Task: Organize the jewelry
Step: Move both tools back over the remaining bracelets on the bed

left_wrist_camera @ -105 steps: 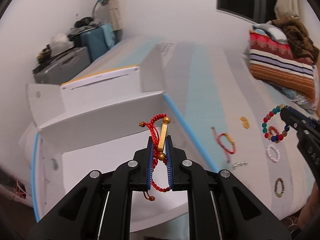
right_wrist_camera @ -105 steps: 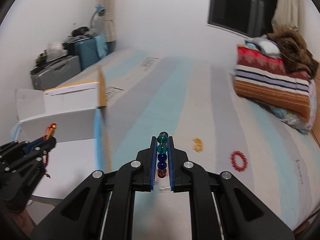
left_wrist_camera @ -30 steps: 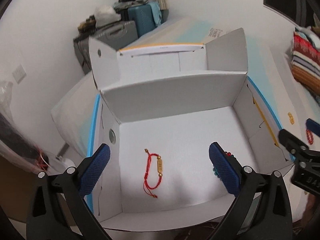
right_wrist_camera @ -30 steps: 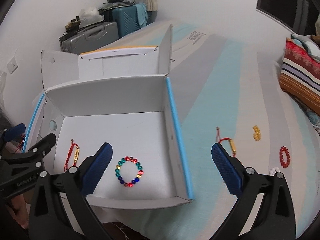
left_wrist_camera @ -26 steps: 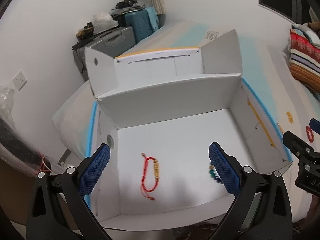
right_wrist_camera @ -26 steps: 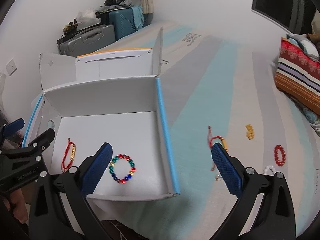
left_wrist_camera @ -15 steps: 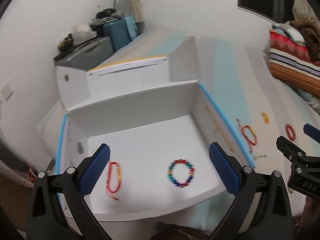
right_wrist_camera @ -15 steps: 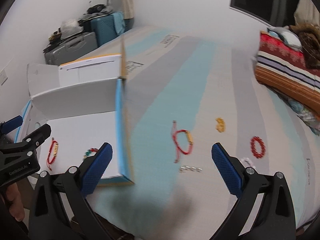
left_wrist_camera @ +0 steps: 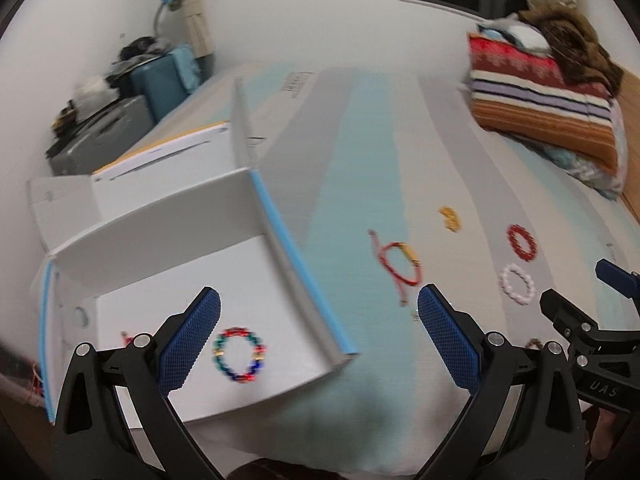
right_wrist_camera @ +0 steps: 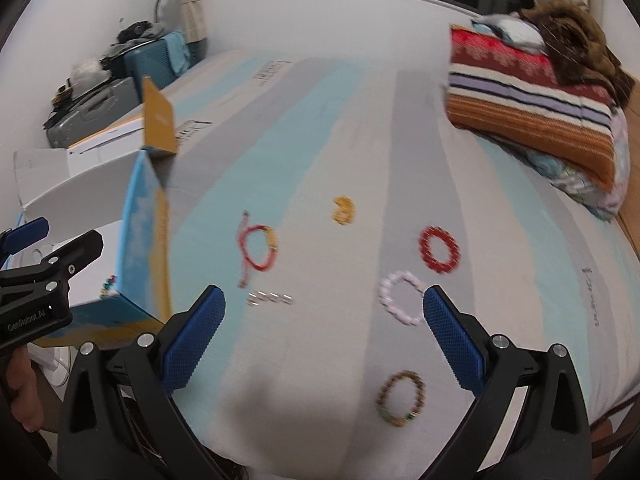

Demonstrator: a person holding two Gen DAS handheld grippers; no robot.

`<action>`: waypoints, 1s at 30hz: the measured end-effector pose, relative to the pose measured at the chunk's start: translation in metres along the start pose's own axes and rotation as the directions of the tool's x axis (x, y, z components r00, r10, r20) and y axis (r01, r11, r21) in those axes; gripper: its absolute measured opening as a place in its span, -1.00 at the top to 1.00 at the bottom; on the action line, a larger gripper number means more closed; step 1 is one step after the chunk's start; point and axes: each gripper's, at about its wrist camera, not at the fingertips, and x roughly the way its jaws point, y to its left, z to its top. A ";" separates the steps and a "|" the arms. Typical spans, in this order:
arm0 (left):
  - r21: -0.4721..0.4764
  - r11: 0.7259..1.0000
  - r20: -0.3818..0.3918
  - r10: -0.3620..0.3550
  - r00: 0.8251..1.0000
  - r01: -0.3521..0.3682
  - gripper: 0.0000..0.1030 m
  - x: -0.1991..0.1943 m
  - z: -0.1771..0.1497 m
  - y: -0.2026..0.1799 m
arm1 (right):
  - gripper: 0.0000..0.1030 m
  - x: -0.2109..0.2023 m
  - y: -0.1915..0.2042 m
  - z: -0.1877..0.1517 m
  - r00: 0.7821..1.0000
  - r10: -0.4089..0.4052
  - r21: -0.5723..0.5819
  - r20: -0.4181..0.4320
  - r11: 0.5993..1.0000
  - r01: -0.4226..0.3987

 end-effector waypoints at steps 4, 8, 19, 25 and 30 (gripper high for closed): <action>0.021 0.999 -0.023 -0.046 0.999 0.047 -0.89 0.014 0.001 -0.032 | -0.85 0.007 -0.030 -0.009 1.000 -0.019 0.036 -0.020 0.999 0.020; 0.039 0.996 -0.053 -0.074 0.996 0.076 -0.89 0.034 0.004 -0.057 | -0.85 0.016 -0.052 -0.017 0.999 -0.036 0.056 -0.037 0.998 0.039; 0.066 0.991 -0.140 -0.108 0.984 0.118 -0.89 0.102 0.011 -0.102 | -0.85 0.068 -0.096 -0.024 0.993 -0.043 0.110 -0.106 0.992 0.054; 0.043 0.993 -0.178 -0.102 0.979 0.111 -0.89 0.144 0.016 -0.105 | -0.85 0.105 -0.106 -0.019 0.990 -0.054 0.116 -0.133 0.991 0.069; 0.033 0.996 -0.204 -0.079 0.976 0.088 -0.89 0.176 0.016 -0.107 | -0.85 0.139 -0.115 -0.021 0.986 -0.026 0.149 -0.166 0.988 0.051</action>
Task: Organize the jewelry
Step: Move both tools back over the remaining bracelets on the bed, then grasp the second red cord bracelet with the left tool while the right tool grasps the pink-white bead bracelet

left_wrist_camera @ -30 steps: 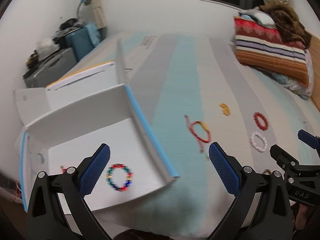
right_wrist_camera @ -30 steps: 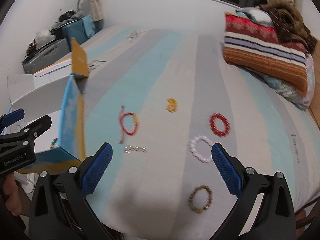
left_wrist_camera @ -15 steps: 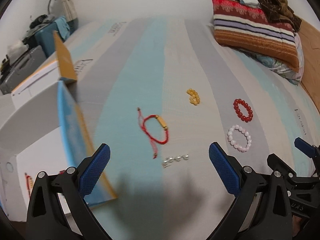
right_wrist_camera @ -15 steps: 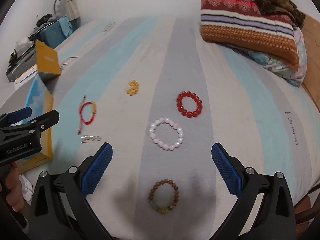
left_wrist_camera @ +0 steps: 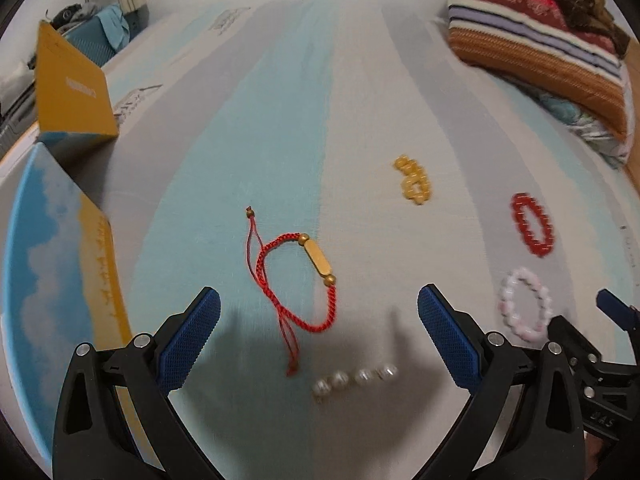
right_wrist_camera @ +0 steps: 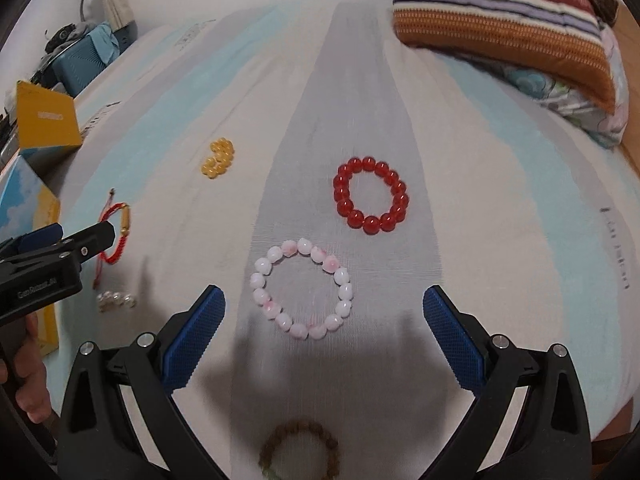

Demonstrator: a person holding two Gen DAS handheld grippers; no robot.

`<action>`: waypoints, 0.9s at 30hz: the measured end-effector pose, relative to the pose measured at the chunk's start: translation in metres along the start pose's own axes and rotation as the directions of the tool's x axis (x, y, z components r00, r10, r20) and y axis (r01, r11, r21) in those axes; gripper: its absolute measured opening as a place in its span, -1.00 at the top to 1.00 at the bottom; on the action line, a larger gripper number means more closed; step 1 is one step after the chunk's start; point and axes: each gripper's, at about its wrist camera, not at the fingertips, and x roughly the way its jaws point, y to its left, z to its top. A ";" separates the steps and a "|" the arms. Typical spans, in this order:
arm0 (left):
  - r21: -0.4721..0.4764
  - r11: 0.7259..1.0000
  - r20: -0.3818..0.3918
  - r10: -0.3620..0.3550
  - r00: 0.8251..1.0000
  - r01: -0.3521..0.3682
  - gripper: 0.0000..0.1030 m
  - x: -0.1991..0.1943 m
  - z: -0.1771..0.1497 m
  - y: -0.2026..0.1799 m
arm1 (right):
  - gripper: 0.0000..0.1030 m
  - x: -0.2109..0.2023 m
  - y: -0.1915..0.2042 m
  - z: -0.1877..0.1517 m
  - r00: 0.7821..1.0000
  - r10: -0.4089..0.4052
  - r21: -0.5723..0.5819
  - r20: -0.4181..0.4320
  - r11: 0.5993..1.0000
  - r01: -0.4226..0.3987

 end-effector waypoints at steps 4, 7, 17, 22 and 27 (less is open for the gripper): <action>0.003 1.000 -0.011 0.014 1.000 -0.014 -0.89 0.021 0.004 0.001 | -0.85 0.019 -0.005 -0.001 1.000 -0.004 0.012 -0.015 1.000 0.004; -0.008 1.000 -0.012 0.022 1.000 -0.023 -0.89 0.032 0.006 0.004 | -0.85 0.029 -0.008 -0.002 1.000 0.004 0.021 -0.029 1.000 -0.004; -0.012 0.999 -0.011 0.037 0.999 -0.037 -0.64 0.049 0.002 0.009 | -0.65 0.042 -0.014 -0.003 0.999 0.027 0.051 -0.045 0.998 -0.025; -0.010 0.999 -0.005 0.032 0.999 -0.032 -0.27 0.046 -0.002 0.008 | -0.30 0.047 -0.013 -0.006 0.998 0.003 0.031 -0.059 1.000 -0.001; -0.007 1.000 -0.005 0.029 1.000 -0.029 0.10 0.042 -0.003 0.007 | 0.12 0.046 -0.011 -0.006 0.999 0.000 0.016 -0.054 1.000 0.001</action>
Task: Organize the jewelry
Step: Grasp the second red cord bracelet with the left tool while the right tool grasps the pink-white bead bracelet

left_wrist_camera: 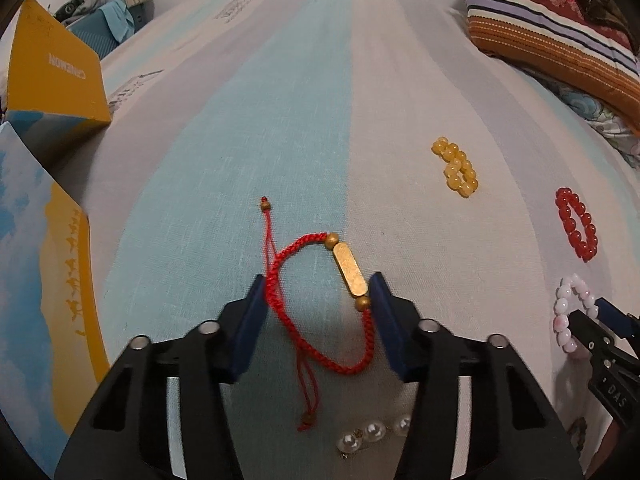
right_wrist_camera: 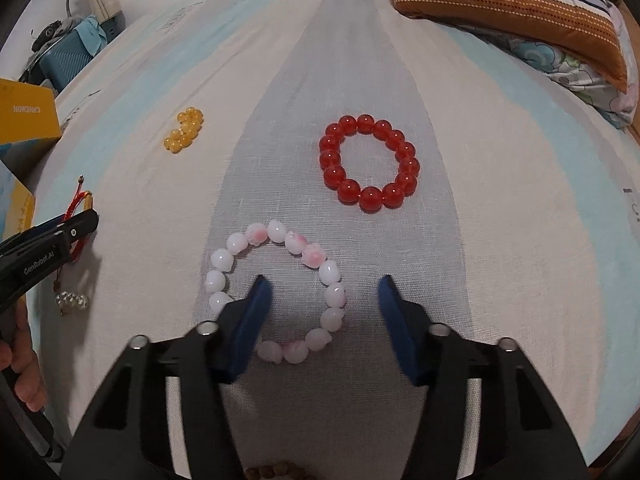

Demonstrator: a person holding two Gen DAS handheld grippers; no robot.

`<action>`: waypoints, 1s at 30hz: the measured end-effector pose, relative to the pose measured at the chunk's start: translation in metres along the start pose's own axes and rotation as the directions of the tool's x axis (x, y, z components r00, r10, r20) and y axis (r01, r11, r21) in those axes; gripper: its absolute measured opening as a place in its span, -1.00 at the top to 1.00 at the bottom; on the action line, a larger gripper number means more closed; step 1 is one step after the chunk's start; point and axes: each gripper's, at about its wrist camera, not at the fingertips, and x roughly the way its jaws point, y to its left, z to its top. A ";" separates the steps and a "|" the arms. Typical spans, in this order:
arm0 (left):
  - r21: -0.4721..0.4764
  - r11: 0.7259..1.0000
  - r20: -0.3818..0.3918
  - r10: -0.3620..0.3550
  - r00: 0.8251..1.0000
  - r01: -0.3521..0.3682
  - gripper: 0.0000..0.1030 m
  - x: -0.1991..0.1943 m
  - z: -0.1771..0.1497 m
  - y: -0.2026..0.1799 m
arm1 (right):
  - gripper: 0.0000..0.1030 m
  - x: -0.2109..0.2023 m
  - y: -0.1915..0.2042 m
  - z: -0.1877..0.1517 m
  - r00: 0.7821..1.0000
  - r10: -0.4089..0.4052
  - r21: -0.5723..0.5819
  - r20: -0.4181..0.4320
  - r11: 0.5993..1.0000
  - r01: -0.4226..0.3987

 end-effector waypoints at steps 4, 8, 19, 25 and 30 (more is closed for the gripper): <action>0.014 1.000 0.001 0.005 1.000 -0.005 0.34 -0.002 -0.002 -0.002 | 0.37 -0.002 0.002 -0.002 1.000 -0.001 -0.011 0.000 1.000 0.001; 0.019 1.000 -0.002 -0.004 1.000 0.004 0.57 -0.004 -0.003 -0.003 | 0.57 -0.002 0.002 -0.004 1.000 -0.004 -0.015 0.000 1.000 0.004; 0.011 0.999 0.006 -0.031 0.999 0.031 0.75 -0.010 -0.003 0.000 | 0.81 -0.007 0.003 -0.007 1.000 -0.005 -0.010 0.019 1.000 0.005; 0.008 0.999 0.017 -0.038 0.999 0.038 0.75 -0.018 -0.005 0.000 | 0.82 -0.018 0.005 -0.006 0.999 0.007 -0.005 0.053 1.000 -0.006; 0.011 0.999 0.026 -0.040 0.999 0.039 0.75 -0.027 -0.006 -0.001 | 0.81 -0.032 0.008 -0.005 0.995 0.021 0.003 0.093 1.000 -0.022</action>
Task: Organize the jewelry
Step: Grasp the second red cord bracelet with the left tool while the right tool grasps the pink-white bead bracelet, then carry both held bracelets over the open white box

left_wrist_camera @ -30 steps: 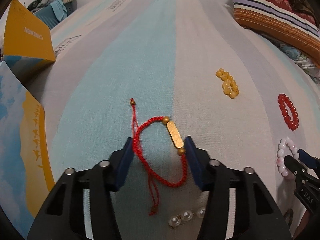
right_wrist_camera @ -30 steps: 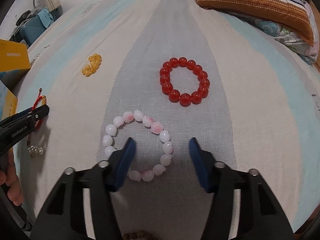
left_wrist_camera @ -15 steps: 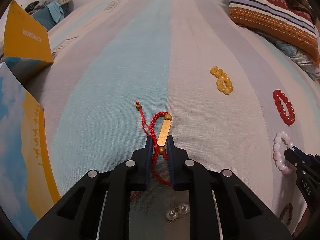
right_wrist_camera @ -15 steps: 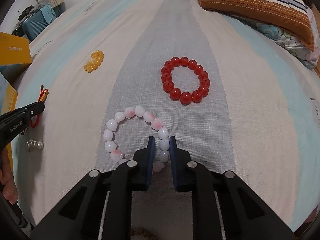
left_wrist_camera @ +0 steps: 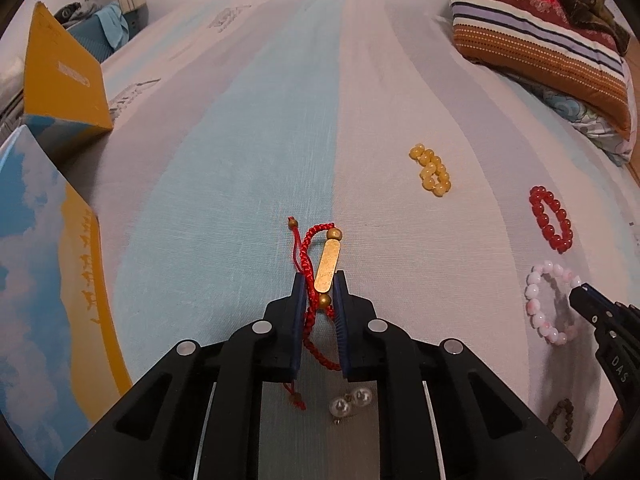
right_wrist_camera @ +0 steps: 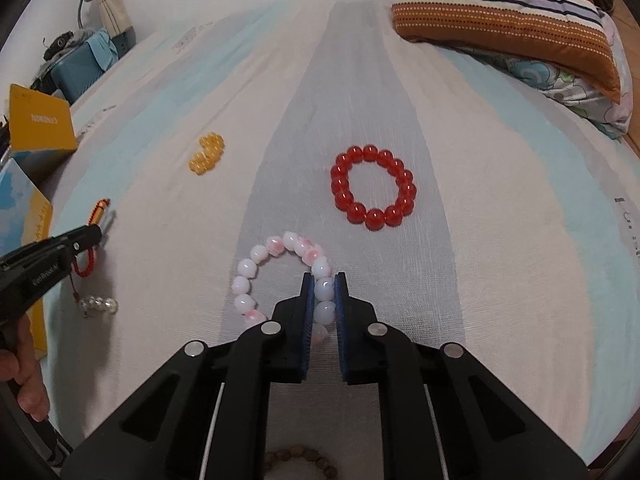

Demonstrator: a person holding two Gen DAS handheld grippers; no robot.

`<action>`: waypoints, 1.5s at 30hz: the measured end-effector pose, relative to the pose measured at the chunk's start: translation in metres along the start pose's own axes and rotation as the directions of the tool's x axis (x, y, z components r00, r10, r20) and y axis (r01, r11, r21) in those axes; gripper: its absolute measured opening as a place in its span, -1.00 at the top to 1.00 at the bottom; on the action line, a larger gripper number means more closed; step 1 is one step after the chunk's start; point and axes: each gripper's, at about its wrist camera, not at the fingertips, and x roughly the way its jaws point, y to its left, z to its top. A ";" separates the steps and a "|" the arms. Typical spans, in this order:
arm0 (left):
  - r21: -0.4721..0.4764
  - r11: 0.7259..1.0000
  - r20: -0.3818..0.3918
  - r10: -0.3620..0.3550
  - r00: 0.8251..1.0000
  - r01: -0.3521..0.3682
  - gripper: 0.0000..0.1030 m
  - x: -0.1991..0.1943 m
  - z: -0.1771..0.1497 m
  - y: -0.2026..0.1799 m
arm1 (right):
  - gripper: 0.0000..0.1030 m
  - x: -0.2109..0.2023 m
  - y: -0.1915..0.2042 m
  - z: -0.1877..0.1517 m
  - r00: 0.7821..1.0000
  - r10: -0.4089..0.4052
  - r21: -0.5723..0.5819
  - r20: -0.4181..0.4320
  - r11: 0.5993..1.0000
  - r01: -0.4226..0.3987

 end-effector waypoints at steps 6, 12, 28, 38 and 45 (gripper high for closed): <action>0.010 1.000 0.013 -0.005 1.000 0.004 0.75 -0.014 -0.001 0.000 | 0.82 -0.015 0.009 0.002 0.999 0.013 -0.014 0.031 1.000 -0.012; 0.020 1.000 0.037 -0.005 0.999 0.005 0.75 -0.033 -0.004 -0.001 | 0.82 -0.034 0.017 0.002 0.998 0.021 -0.020 0.059 1.000 -0.020; 0.020 1.000 0.098 -0.008 0.995 0.006 0.75 -0.093 -0.013 0.008 | 0.82 -0.082 0.032 0.001 0.994 0.031 -0.020 0.102 0.999 -0.029; 0.011 1.000 0.143 0.006 0.990 -0.007 0.75 -0.131 -0.022 0.023 | 0.82 -0.112 0.050 0.000 0.990 0.044 -0.041 0.136 0.998 -0.038; -0.003 1.000 0.162 0.018 0.987 -0.017 0.75 -0.151 -0.029 0.037 | 0.82 -0.131 0.067 0.002 0.984 0.055 -0.061 0.168 0.997 -0.045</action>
